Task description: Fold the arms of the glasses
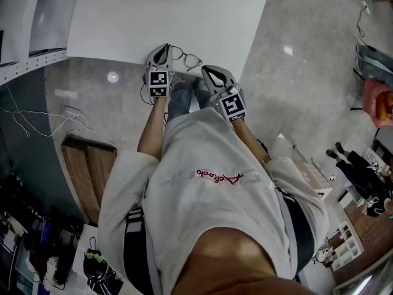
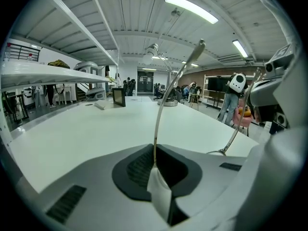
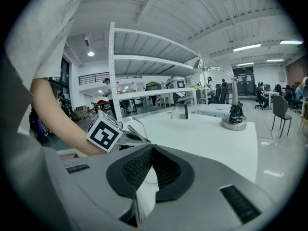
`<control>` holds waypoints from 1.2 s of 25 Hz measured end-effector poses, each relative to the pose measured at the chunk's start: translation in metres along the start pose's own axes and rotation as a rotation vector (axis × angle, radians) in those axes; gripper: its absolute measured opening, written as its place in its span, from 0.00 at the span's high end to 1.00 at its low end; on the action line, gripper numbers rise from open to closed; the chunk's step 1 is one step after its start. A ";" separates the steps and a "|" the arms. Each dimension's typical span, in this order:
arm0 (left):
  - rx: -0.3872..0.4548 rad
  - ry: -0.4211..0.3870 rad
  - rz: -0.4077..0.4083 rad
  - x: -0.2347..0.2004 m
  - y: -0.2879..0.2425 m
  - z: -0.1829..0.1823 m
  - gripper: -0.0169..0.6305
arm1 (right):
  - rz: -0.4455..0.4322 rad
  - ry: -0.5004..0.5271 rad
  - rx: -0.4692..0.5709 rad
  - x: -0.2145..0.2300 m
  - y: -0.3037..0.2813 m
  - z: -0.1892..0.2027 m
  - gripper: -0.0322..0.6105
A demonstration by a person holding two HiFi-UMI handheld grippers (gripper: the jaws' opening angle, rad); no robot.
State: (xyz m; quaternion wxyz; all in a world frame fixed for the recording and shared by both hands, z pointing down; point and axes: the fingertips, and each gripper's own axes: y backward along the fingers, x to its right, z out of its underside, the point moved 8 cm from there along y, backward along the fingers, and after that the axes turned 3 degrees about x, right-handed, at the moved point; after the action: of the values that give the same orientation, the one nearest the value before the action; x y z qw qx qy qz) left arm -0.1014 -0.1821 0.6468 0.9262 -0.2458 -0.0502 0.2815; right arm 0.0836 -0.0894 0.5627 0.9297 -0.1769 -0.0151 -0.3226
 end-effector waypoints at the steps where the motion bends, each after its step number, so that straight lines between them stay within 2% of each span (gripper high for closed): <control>1: 0.001 -0.001 0.000 0.001 0.000 0.000 0.92 | -0.008 0.008 0.002 -0.001 -0.002 -0.002 0.95; 18: 0.011 -0.001 0.016 0.002 0.000 0.000 0.92 | -0.092 0.057 -0.059 0.004 -0.048 0.008 0.95; 30: 0.025 0.015 0.077 0.000 0.001 0.000 0.91 | -0.101 0.033 -0.121 0.008 -0.074 0.027 0.95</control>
State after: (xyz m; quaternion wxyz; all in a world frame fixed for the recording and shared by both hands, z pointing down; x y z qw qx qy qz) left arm -0.1024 -0.1812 0.6466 0.9179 -0.2383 -0.0301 0.3159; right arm 0.0475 -0.1394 0.6133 0.9000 -0.2265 0.0109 -0.3722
